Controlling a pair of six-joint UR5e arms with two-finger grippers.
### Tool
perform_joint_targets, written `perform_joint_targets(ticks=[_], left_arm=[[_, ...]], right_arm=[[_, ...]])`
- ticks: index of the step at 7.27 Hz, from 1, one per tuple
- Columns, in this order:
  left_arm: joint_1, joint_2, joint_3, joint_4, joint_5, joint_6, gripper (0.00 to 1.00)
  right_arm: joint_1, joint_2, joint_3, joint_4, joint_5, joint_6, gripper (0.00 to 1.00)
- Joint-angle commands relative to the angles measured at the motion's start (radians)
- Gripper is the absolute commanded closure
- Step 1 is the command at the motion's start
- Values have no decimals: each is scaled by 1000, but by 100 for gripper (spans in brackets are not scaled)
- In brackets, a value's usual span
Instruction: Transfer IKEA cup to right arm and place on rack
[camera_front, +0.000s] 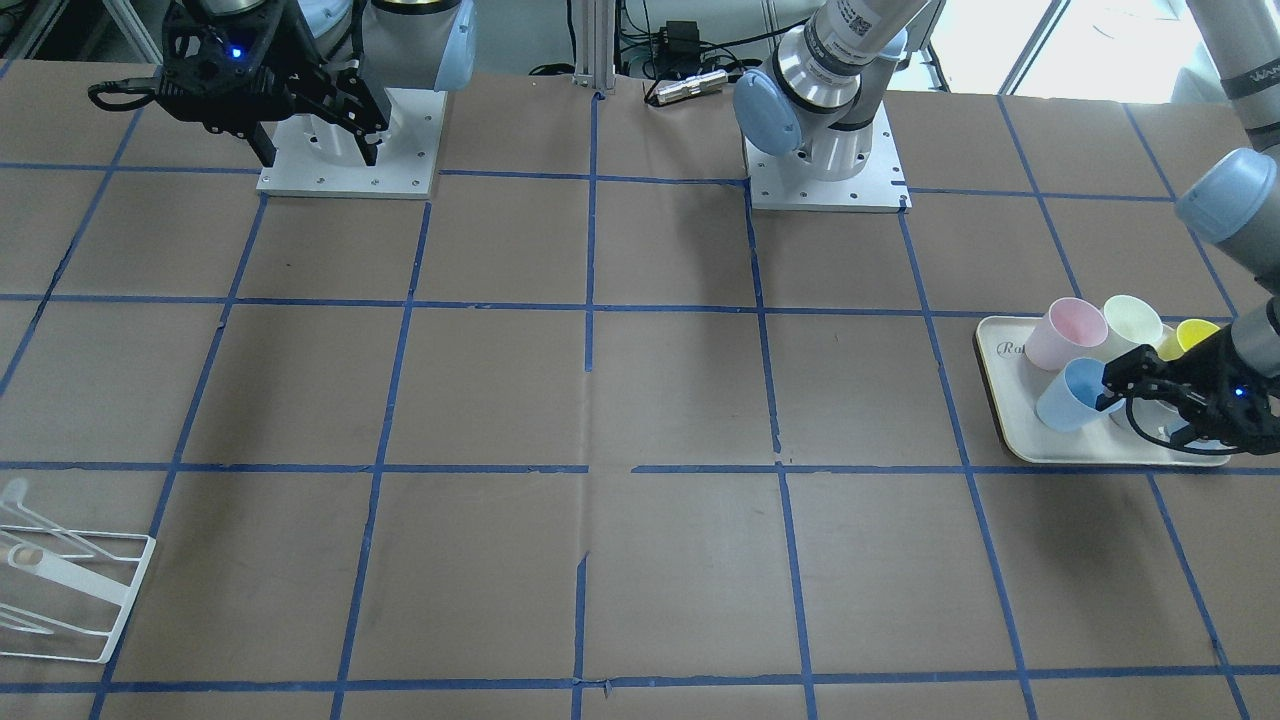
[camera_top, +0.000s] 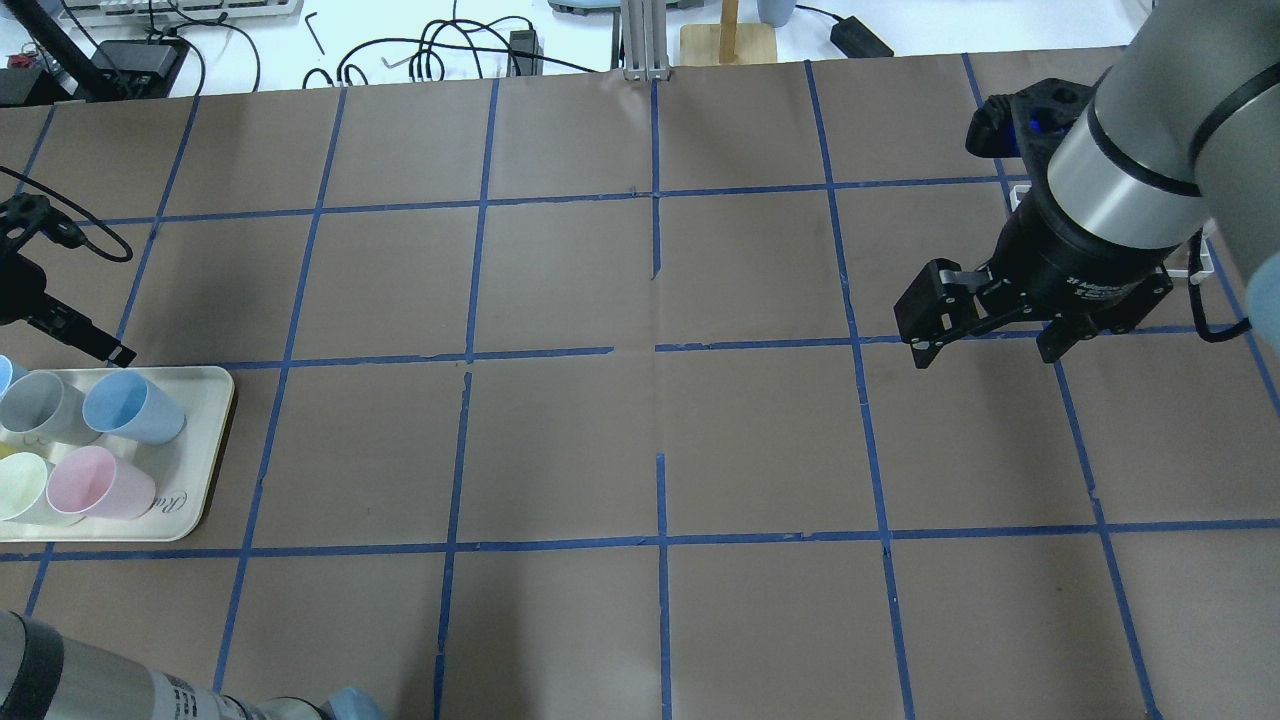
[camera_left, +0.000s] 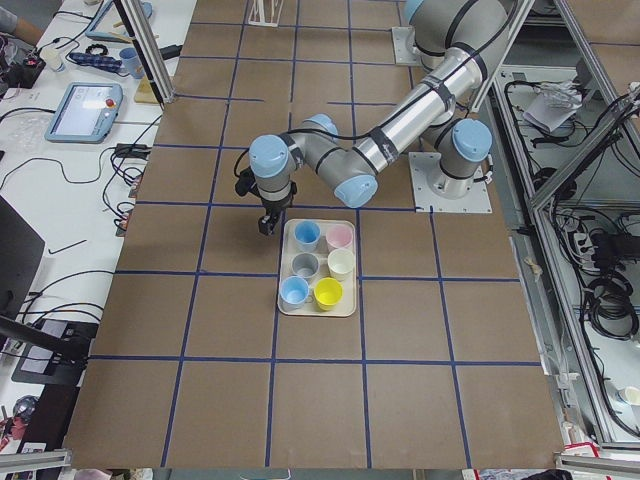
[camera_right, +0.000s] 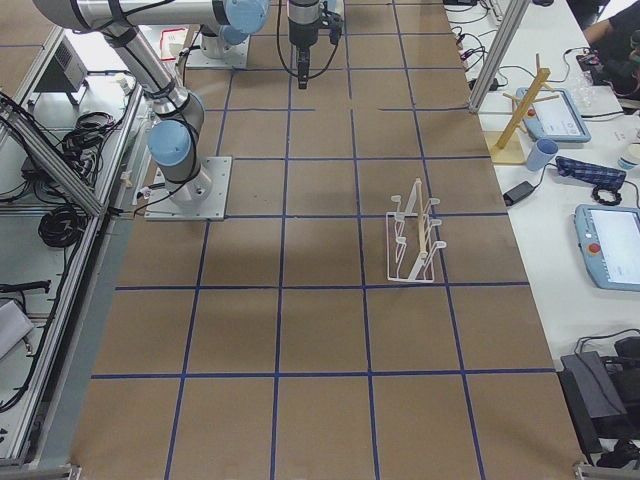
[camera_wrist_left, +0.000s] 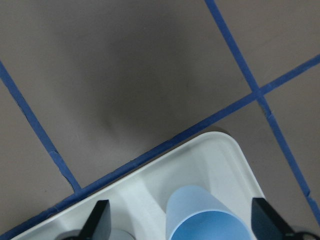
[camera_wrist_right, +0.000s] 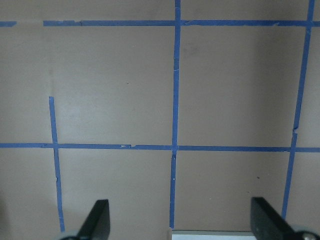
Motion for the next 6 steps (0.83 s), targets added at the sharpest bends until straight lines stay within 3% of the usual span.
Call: perform_joint_targets(ticks=[1, 6], left_arm=[[7, -5, -53, 35, 30, 0, 0], [16, 12, -58, 33, 68, -5, 0]], right_arm=[[0, -5, 4, -4, 3, -1, 0], [-11, 9, 0, -9, 33, -2, 0]])
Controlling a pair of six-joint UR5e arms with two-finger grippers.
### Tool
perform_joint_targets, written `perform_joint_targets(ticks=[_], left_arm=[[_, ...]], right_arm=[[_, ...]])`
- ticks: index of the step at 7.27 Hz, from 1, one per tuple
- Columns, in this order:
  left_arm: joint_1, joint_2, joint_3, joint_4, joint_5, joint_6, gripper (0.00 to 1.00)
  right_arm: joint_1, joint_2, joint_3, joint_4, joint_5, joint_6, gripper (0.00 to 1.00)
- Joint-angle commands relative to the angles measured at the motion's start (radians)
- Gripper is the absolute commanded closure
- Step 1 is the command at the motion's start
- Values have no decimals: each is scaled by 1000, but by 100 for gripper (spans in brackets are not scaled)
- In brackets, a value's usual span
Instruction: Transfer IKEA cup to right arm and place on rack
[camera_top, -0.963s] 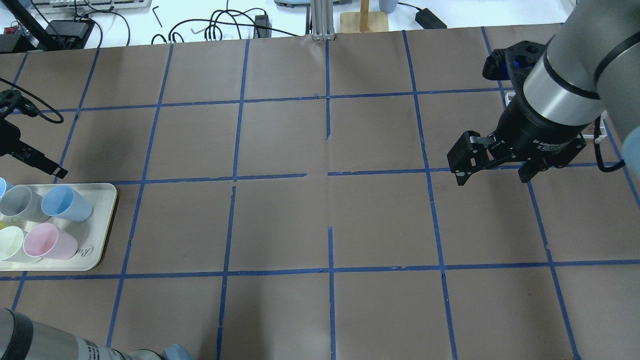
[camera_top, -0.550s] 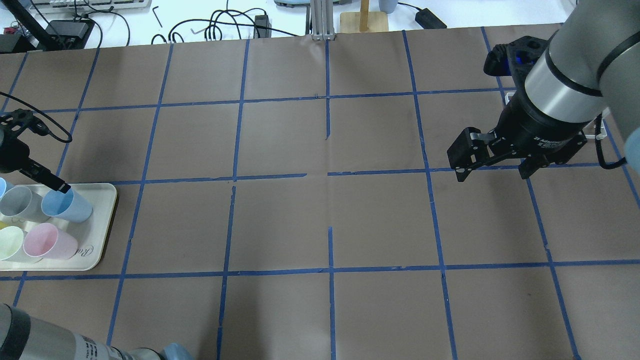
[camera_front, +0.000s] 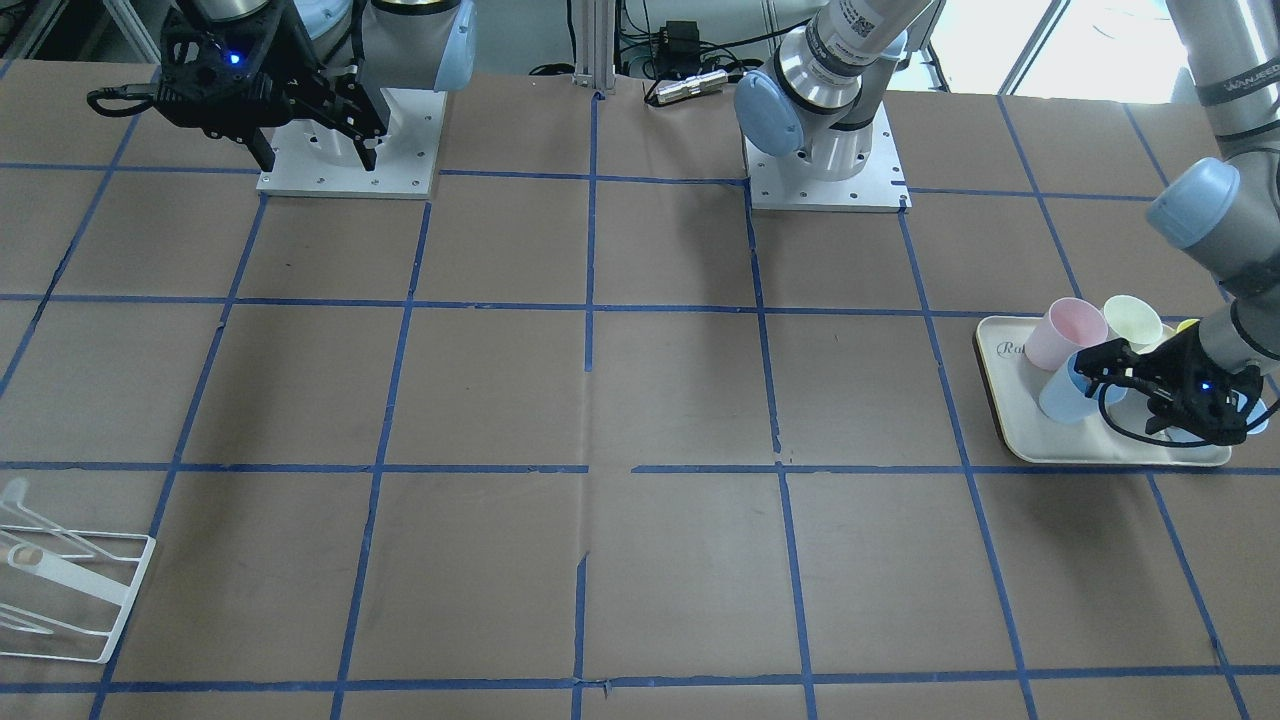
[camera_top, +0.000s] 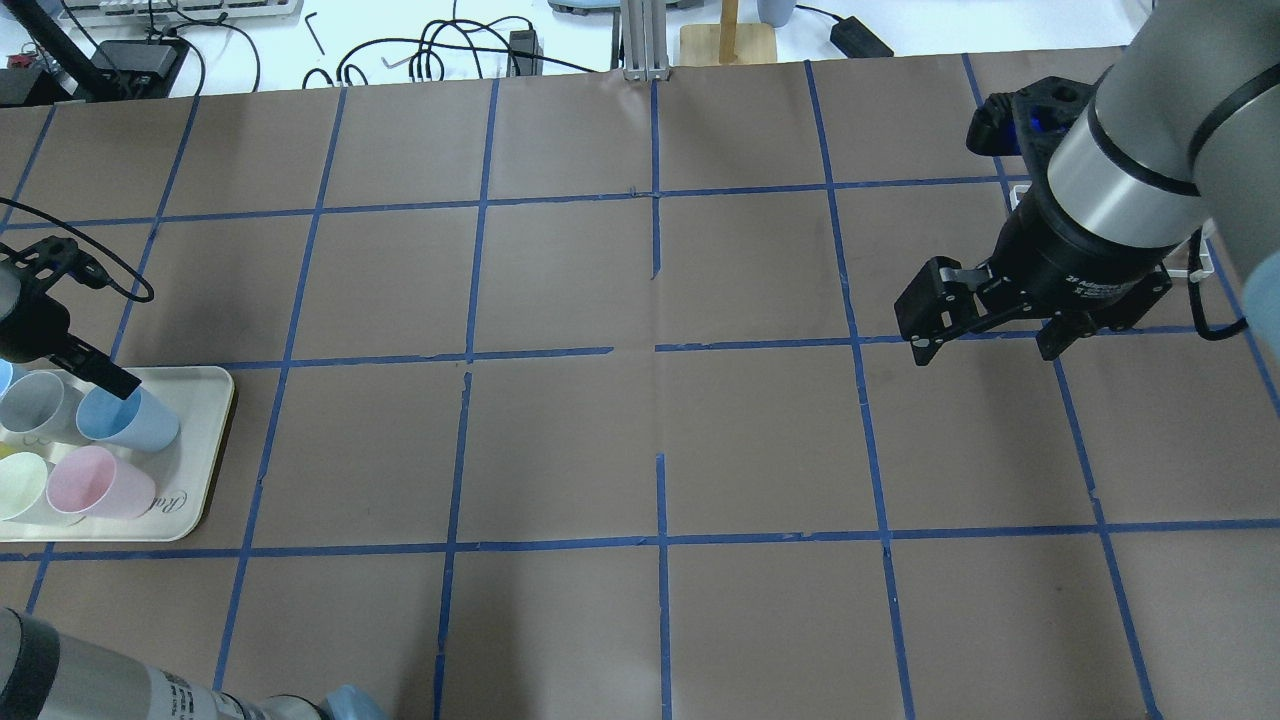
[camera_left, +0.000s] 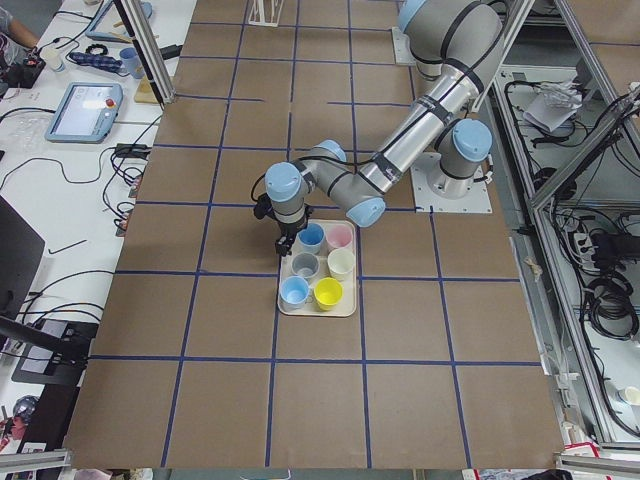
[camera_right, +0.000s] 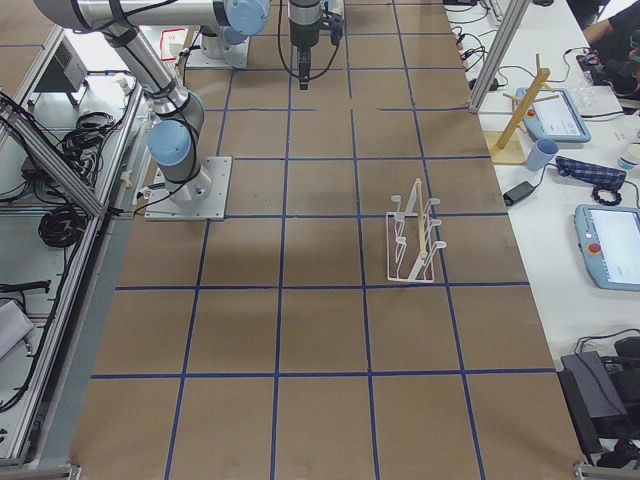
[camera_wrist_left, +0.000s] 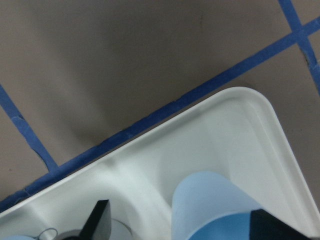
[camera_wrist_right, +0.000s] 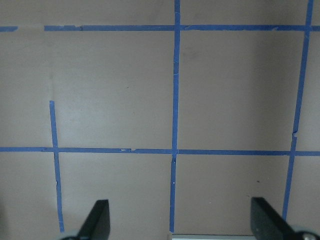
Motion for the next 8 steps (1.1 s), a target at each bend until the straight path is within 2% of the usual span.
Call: perform_joint_targets(ticks=[1, 3, 4, 5, 6, 7, 8], left_arm=[[5, 8, 7, -8, 18, -3, 0], [4, 11, 19, -8, 16, -3, 0], [-1, 8, 62, -48, 16, -4, 0], [1, 8, 75, -103, 16, -4, 0], [8, -2, 64, -103, 12, -3, 0], [22, -5, 59, -109, 12, -1, 0], [48, -15, 43, -105, 9, 9, 0]], right_arm=[[-5, 3, -10, -2, 56, 1, 0], [-8, 3, -14, -13, 61, 1, 0], [-17, 3, -22, -14, 142, 9, 0], [-57, 3, -25, -14, 270, 82, 0], [-118, 5, -24, -13, 400, 118, 0], [-172, 5, -15, -13, 570, 168, 0], [-192, 20, -11, -10, 672, 206, 0]])
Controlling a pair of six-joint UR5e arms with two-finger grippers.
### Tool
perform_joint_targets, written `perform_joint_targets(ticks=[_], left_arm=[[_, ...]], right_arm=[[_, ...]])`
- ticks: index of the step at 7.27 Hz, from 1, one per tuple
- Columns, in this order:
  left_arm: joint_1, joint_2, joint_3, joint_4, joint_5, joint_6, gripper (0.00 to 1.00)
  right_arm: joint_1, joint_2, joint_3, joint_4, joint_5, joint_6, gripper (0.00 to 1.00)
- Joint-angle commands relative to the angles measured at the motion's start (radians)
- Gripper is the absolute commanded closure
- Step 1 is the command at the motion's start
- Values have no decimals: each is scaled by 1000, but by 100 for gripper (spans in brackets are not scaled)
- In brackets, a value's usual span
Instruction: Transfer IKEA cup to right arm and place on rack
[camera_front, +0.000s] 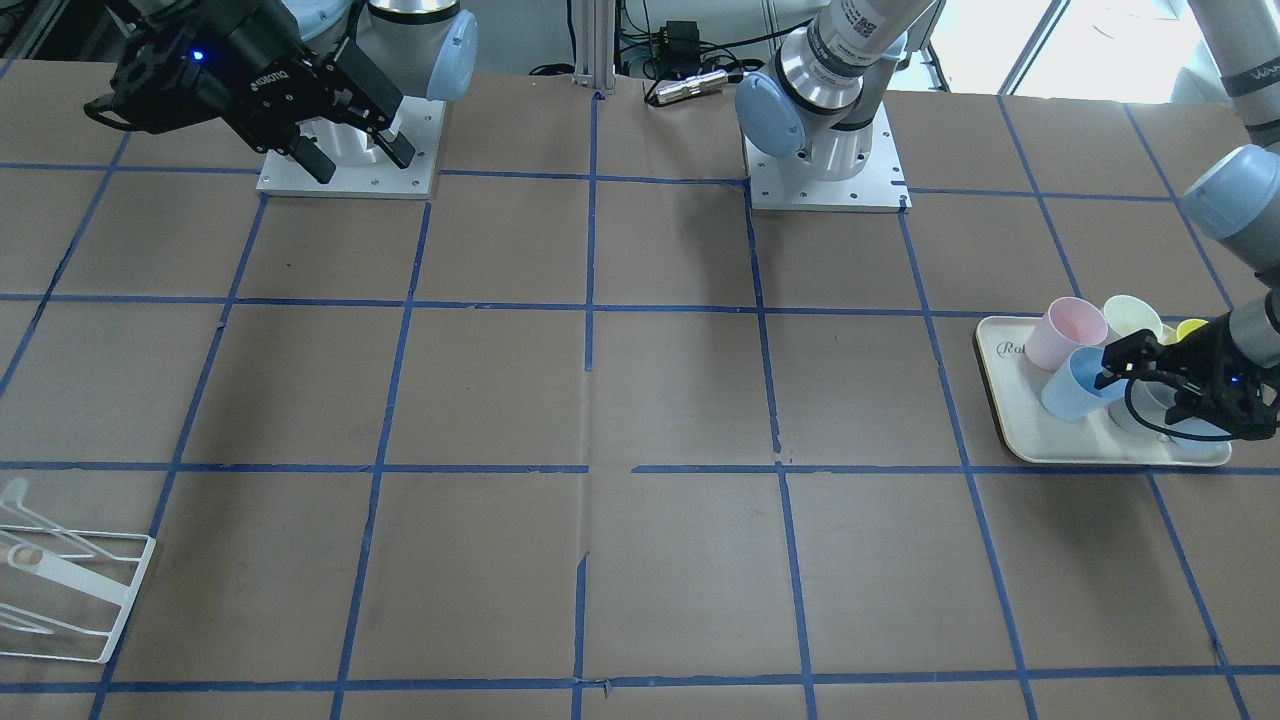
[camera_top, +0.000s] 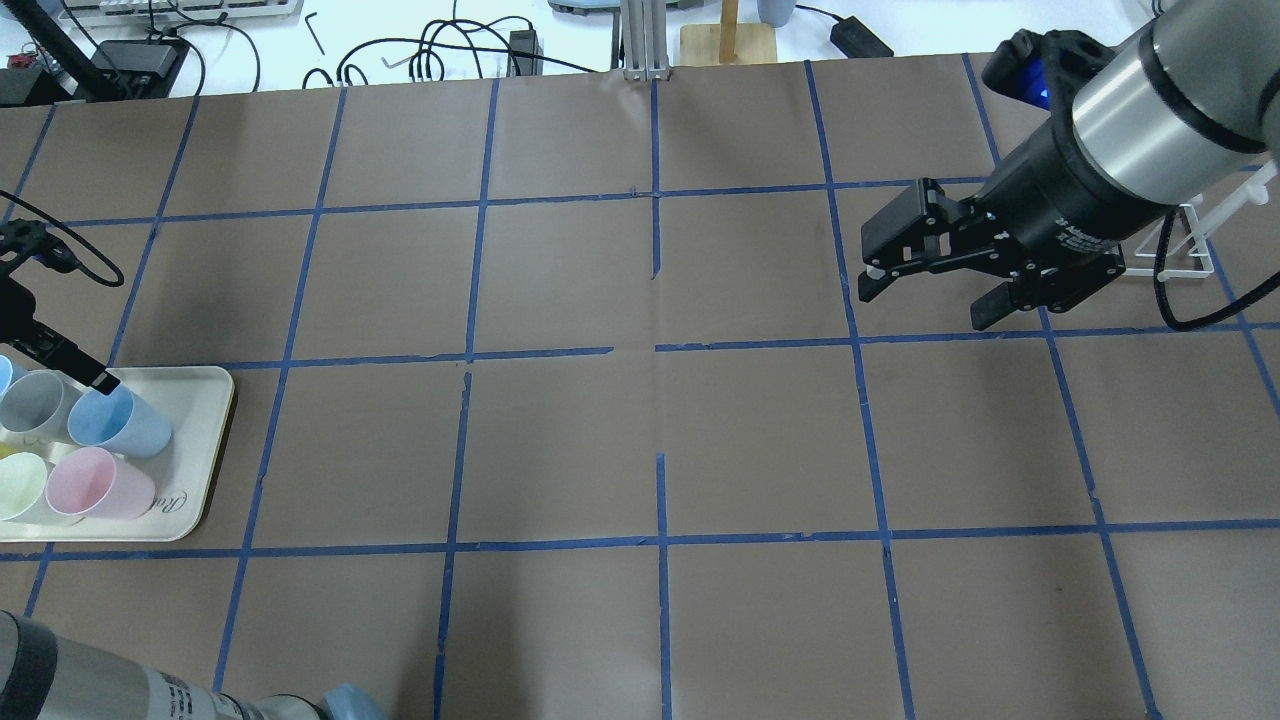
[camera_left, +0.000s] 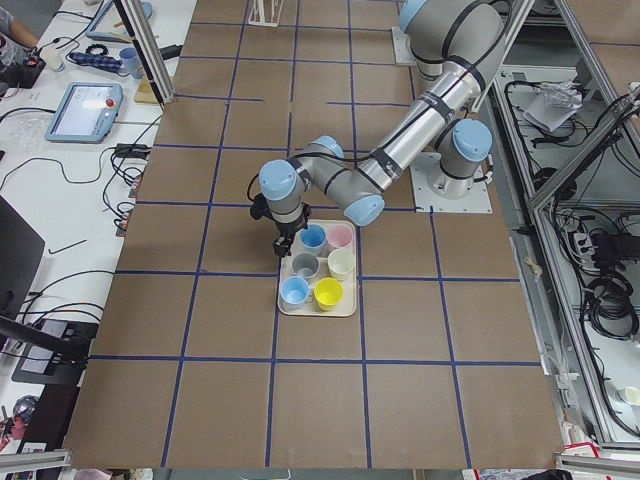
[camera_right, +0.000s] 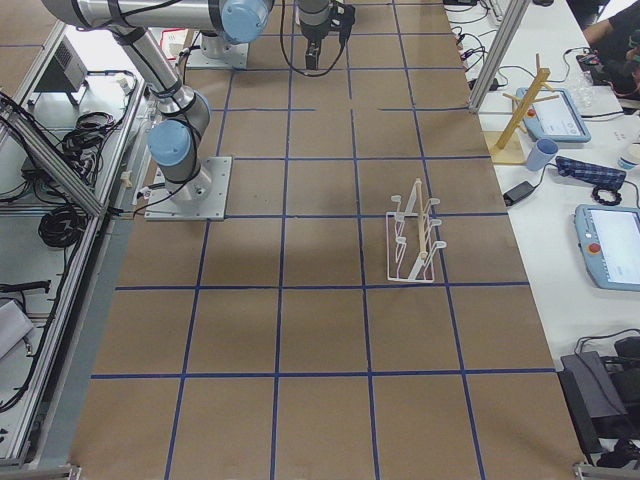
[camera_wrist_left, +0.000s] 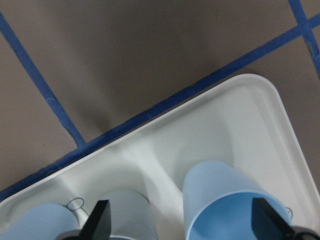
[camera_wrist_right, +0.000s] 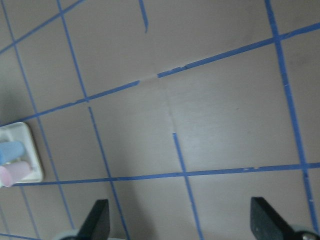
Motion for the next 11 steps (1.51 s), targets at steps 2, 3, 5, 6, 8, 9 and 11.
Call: perform_joint_targets(ticks=[2, 3, 5, 6, 8, 9, 11], left_arm=[[30, -22, -22, 5, -4, 7, 0], [27, -29, -21, 6, -4, 3, 0], [22, -34, -28, 5, -4, 1, 15], [21, -34, -28, 5, -1, 1, 40], [18, -31, -27, 5, 5, 1, 85], [16, -29, -27, 5, 9, 1, 93], [12, 1, -8, 6, 5, 9, 100]], right_arm=[[-45, 68, 19, 1, 355, 130, 0], [-45, 81, 38, 4, 359, 188, 0], [-46, 82, 90, -2, 419, 273, 0], [-46, 82, 88, -29, 419, 273, 0], [-43, 81, 93, -145, 407, 280, 0], [-43, 81, 88, -145, 411, 275, 0], [-42, 84, 91, -143, 484, 280, 0]])
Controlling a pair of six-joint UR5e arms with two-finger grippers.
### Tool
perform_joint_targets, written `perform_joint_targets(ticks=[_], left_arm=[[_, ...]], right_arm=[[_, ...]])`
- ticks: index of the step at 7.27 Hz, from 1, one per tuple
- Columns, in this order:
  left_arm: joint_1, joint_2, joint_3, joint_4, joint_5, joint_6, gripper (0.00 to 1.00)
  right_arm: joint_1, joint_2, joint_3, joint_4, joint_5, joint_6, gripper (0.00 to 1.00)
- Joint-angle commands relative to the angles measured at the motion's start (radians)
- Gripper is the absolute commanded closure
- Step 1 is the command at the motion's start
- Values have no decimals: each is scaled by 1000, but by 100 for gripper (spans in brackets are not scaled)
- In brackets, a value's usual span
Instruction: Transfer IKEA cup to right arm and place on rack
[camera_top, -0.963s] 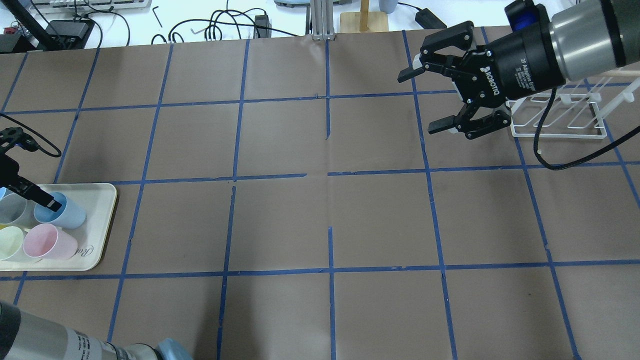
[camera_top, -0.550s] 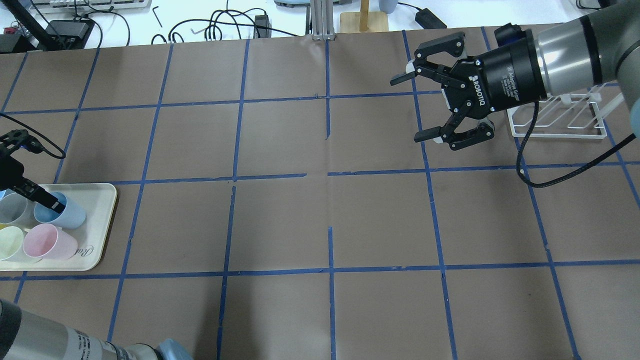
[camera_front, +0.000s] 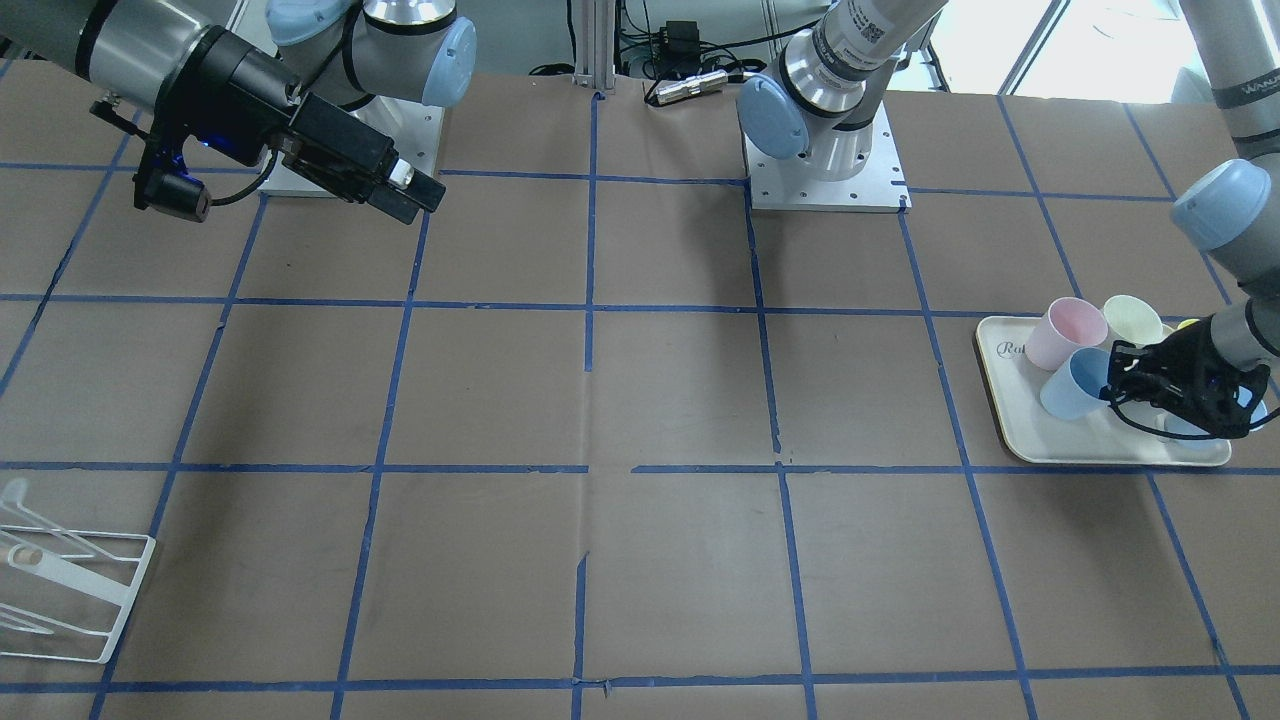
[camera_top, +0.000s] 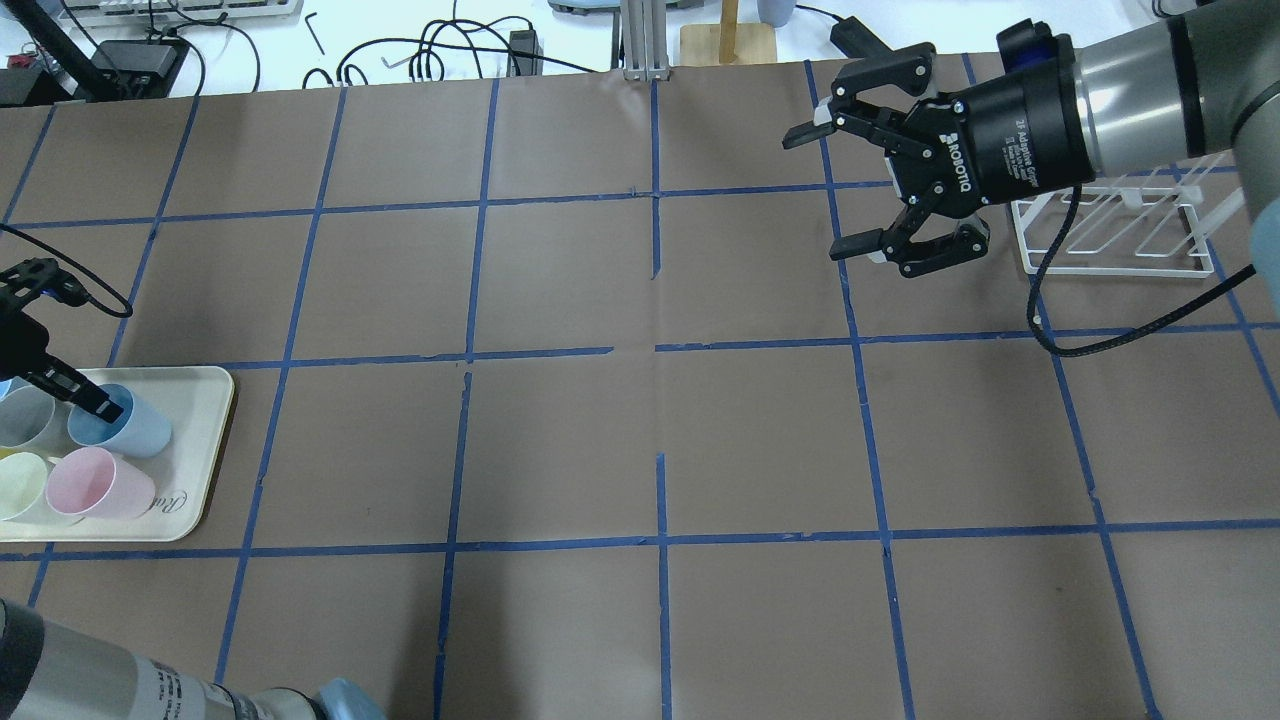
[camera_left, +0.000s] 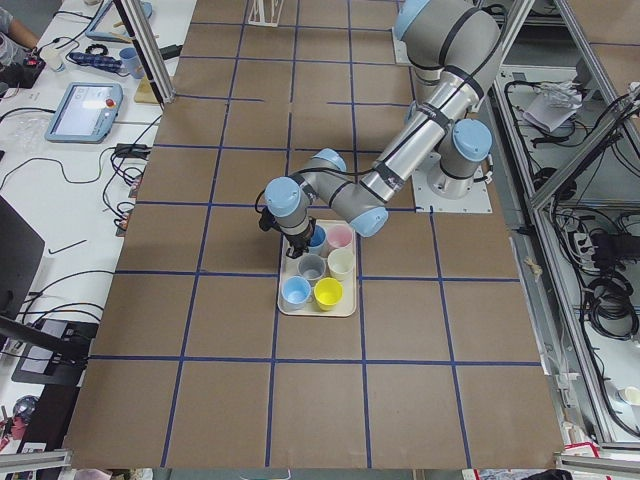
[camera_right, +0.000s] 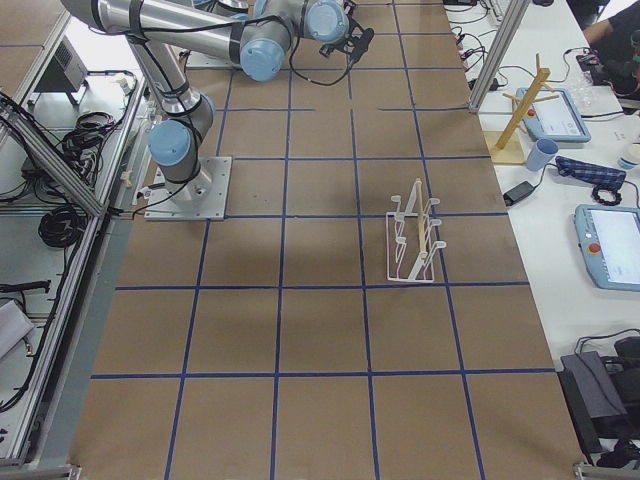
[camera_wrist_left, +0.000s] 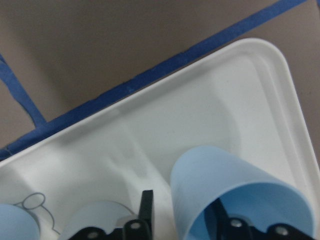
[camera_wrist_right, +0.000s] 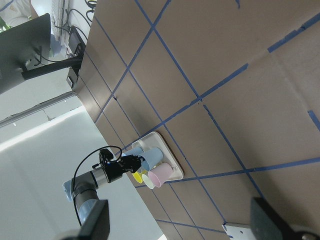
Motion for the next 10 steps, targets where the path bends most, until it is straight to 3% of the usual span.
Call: perform_joint_targets(ticks=[1, 2, 3, 5, 6, 7, 8, 10], left_arm=[[-29, 43, 24, -2, -13, 7, 100], [-73, 83, 34, -16, -26, -5, 100], [-86, 125, 52, -52, -125, -6, 100], [-94, 224, 57, -262, -393, -119, 100], [-133, 257, 48, -386, -607, -185, 100], [-197, 277, 46, -493, -717, -266, 100], [-242, 292, 32, -628, -863, -259, 100], [-261, 346, -3, -912, -1044, -217, 100]], right_arm=[[1, 2, 1, -6, 61, -1, 0], [1, 1, 1, -25, 63, 4, 0], [1, 1, 4, -23, 63, 6, 0], [1, 4, 4, -29, 61, 6, 0], [2, 14, -2, -26, 63, 7, 0], [1, 21, -3, -23, 86, 10, 0], [1, 21, -2, -28, 159, 124, 0], [1, 18, 6, -36, 182, 156, 0]])
